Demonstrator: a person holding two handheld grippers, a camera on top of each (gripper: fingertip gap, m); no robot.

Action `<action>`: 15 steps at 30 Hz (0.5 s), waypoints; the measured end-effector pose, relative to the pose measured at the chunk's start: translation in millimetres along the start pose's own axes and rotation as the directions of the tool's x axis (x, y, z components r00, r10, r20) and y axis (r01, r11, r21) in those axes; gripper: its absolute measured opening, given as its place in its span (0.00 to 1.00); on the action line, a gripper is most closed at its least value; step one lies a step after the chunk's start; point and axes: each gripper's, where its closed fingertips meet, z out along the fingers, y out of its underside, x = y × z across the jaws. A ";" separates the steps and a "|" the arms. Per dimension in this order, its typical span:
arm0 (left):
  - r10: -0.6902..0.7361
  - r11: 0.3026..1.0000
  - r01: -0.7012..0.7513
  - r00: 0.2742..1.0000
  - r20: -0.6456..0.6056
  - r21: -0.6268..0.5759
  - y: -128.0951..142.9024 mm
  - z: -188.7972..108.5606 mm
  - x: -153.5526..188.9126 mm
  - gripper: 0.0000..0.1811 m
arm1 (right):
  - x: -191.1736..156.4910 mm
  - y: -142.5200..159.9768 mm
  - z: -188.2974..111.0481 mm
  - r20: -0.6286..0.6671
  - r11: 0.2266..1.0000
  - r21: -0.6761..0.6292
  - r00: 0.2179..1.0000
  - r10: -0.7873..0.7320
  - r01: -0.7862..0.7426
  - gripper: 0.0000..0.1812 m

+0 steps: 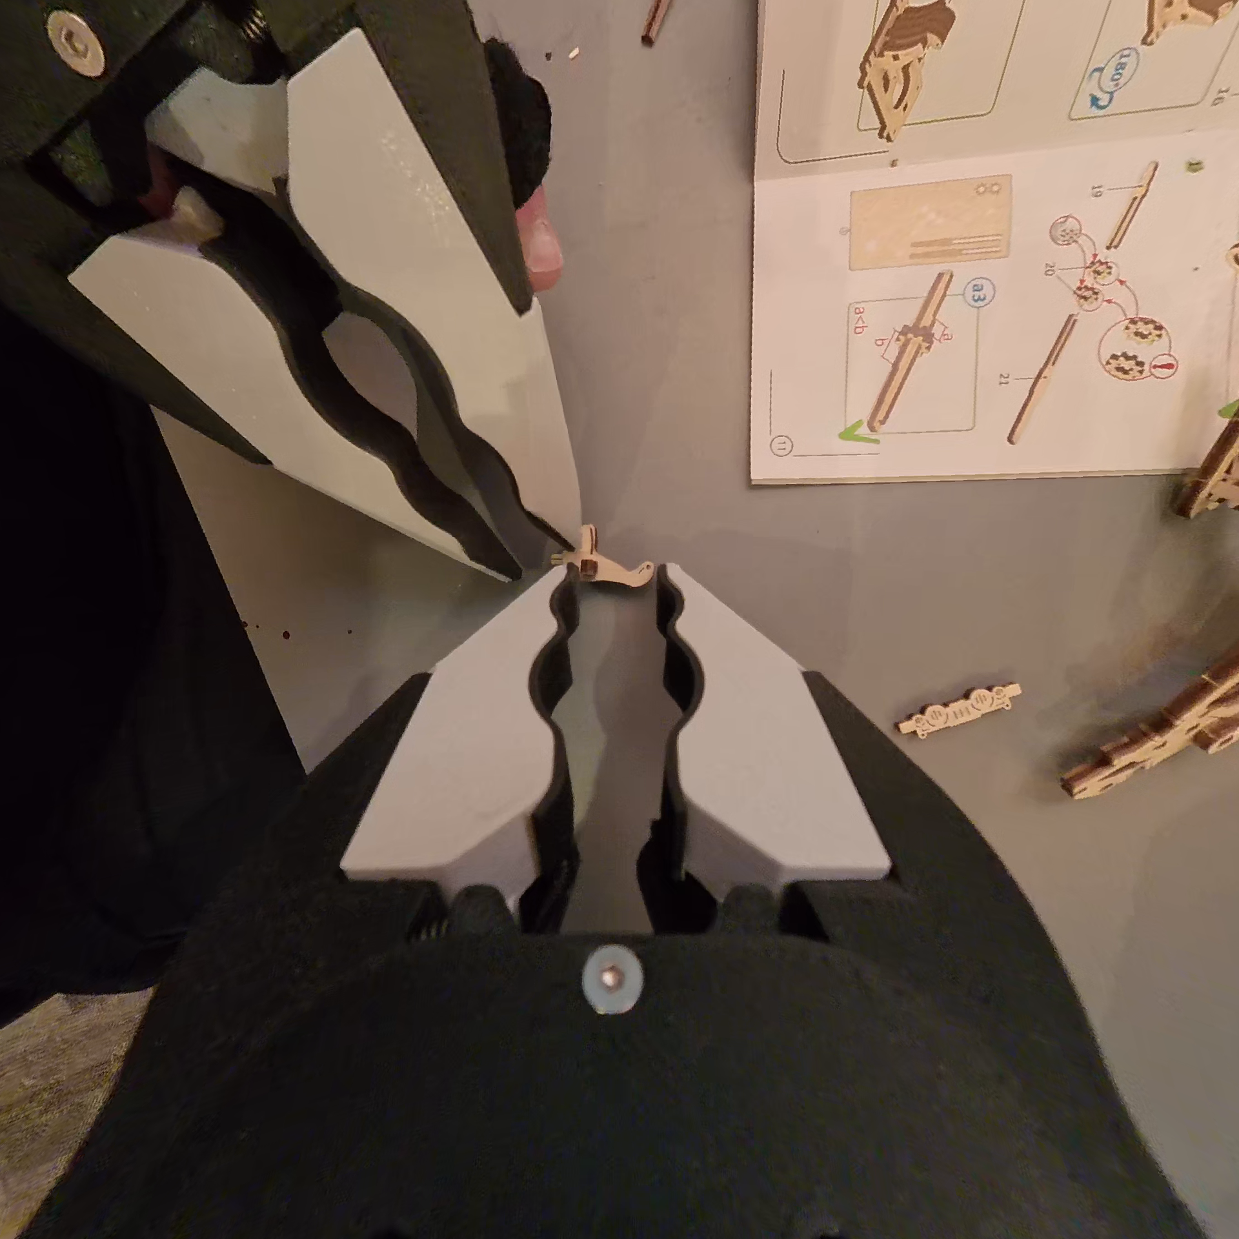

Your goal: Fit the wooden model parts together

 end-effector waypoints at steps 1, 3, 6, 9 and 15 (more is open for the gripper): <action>-0.002 1.000 0.002 1.000 -0.001 0.001 0.0 -0.1 -0.4 0.08 | 0.9 0.0 -0.9 -0.004 1.000 0.008 1.000 0.003 -0.003 0.12; 0.000 1.000 0.000 1.000 0.001 -0.002 0.1 -0.1 -0.7 0.08 | 1.8 -0.1 -4.6 -0.013 1.000 0.028 1.000 0.003 -0.003 0.13; 0.006 1.000 -0.006 1.000 0.006 -0.006 0.2 0.0 -1.2 0.07 | -2.9 -6.2 -12.6 -0.018 0.996 0.078 0.999 -0.033 0.034 0.03; 0.002 1.000 -0.002 1.000 0.004 -0.006 0.1 -0.1 -1.5 0.07 | -7.7 -10.5 -11.6 -0.018 0.995 0.079 0.998 -0.064 0.065 0.00; 0.006 1.000 -0.006 1.000 0.010 -0.005 0.5 -0.2 -2.2 0.07 | -10.2 -8.3 -2.5 -0.018 0.996 0.036 0.996 -0.085 0.085 0.00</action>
